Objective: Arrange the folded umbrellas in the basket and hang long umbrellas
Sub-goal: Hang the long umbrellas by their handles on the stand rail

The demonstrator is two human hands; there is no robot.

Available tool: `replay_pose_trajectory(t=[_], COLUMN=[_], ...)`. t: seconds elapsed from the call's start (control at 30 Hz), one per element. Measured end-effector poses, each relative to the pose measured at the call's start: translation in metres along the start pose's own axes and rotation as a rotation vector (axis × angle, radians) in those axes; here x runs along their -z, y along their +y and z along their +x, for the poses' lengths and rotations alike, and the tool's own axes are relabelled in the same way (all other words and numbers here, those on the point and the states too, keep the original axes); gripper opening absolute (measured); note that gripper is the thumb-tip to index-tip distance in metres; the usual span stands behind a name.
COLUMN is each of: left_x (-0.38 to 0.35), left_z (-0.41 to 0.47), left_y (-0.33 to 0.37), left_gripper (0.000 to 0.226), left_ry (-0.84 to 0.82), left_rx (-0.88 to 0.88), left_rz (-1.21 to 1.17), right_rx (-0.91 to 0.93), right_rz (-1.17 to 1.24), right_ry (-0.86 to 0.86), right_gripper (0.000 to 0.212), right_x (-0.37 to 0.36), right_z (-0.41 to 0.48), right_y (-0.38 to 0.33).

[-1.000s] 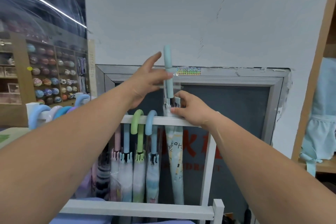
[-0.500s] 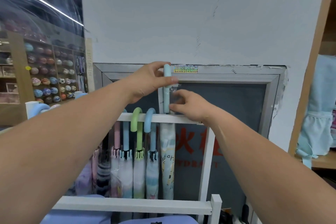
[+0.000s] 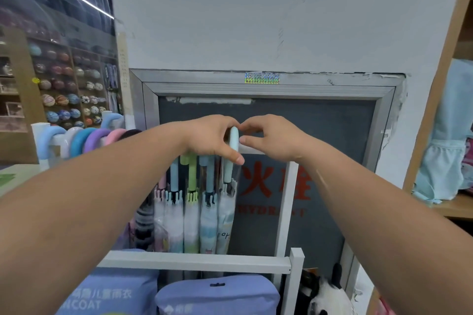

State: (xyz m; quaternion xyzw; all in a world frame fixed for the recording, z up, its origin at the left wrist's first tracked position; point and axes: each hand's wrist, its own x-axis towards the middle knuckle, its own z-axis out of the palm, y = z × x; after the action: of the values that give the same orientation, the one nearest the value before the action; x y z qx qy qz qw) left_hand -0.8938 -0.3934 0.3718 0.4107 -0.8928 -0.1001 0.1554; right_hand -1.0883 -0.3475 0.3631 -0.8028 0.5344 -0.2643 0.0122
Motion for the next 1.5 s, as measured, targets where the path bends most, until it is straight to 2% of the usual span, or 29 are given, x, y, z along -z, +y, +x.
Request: replay_pose_trajectory(t=[0.1,0.27,0.37,0.53,0.67,0.77,0.93,1.03,1.1,1.2,1.27,1.4,1.5], left_x=[-0.002,-0.007,-0.007,0.003,0.009,0.004,-0.006,-0.016,-0.027,-0.053,-0.075,-0.123,-0.162], left_z=[0.001,0.001,-0.001,-0.020,-0.040,-0.051,-0.054,-0.059,-0.066,-0.081,-0.091,-0.109,-0.118], left_y=[0.001,0.004,0.004,-0.003,-0.022,-0.031,-0.042,-0.046,-0.047,-0.045,-0.034,0.011,0.059], left_gripper=[0.078,0.081,0.090,0.125,0.110,0.101,0.098,0.102,0.105,0.090,0.079,0.072,0.070], left_ry=[-0.046,-0.016,-0.005,0.062,0.042,0.068,0.147,0.217,0.335,0.589,0.690,0.654,0.538], left_rx=[0.026,0.066,0.075,0.099,0.131,0.120,0.079,0.016,-0.038,-0.192,-0.335,-0.509,-0.610], left_rz=[0.112,0.178,0.240,0.364,0.375,0.285,0.352,0.339,0.261,0.084,0.013,-0.018,-0.023], right_rx=[-0.005,-0.016,-0.034,-0.068,-0.050,-0.054,-0.106,-0.143,-0.160,-0.218,-0.263,-0.425,-0.586], right_rz=[0.064,0.189,0.160,0.148,0.080,0.039,-0.064,-0.179,-0.202,-0.243,-0.317,-0.511,-0.609], right_ry=[0.013,0.019,0.009,0.005,-0.031,-0.041,-0.082,0.000,0.101,0.228,0.261,0.221,0.182], right_gripper=[0.032,0.036,0.039,0.052,0.074,0.071,0.063,0.065,0.065,0.058,0.057,0.061,0.064], right_x=[-0.009,-0.021,-0.024,-0.030,-0.030,-0.031,-0.035,-0.036,-0.037,-0.041,-0.046,-0.061,-0.061], right_z=[0.001,-0.002,-0.001,0.002,0.002,0.005,0.003,-0.016,-0.036,-0.084,-0.127,-0.229,-0.313], right_y=[0.003,0.008,0.007,0.006,0.005,0.000,-0.017,-0.030,-0.037,-0.044,-0.047,-0.051,-0.054])
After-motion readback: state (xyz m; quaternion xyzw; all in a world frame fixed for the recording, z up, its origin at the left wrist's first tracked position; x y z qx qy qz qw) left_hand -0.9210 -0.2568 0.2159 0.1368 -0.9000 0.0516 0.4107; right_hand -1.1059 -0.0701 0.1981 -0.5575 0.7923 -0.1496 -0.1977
